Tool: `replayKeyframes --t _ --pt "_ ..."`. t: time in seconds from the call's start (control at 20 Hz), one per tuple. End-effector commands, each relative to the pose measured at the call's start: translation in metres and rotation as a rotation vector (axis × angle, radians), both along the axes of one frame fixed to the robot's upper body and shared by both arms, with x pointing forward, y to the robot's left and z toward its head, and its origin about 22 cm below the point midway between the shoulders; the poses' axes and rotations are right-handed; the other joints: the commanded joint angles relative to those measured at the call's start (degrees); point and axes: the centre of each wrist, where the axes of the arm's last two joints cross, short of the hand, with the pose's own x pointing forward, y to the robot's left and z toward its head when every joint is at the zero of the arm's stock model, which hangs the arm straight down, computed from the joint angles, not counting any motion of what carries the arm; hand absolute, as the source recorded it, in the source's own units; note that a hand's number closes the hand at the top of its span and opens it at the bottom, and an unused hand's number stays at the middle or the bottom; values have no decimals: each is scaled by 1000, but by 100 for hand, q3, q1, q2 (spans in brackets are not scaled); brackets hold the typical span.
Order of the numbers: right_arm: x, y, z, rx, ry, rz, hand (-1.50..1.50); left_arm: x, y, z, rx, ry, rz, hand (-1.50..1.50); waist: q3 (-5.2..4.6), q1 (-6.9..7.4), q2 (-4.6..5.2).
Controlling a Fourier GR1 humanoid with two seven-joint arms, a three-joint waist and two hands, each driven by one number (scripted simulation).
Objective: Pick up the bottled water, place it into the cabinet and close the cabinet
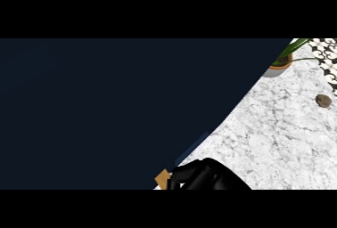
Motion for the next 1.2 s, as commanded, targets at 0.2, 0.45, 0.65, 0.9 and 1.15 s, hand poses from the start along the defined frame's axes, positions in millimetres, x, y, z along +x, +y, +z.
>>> replayKeyframes --t 0.2,0.45,0.65,0.9,1.15 --pt "70 14 23 119 94 18 150 -13 24 15 -41 -25 6 -150 10 -147 13" --pt "125 -2 37 132 85 -7 150 -23 24 10 -58 -36 29 -150 11 -187 1" --pt "159 -6 18 115 124 28 150 -34 45 11 -59 -36 43 -150 11 -172 6" --pt "192 -3 35 64 112 20 150 -41 51 28 -57 -48 34 -150 11 -163 9" --pt "204 15 45 69 100 74 150 -40 54 19 -56 -60 43 -150 9 -175 6"
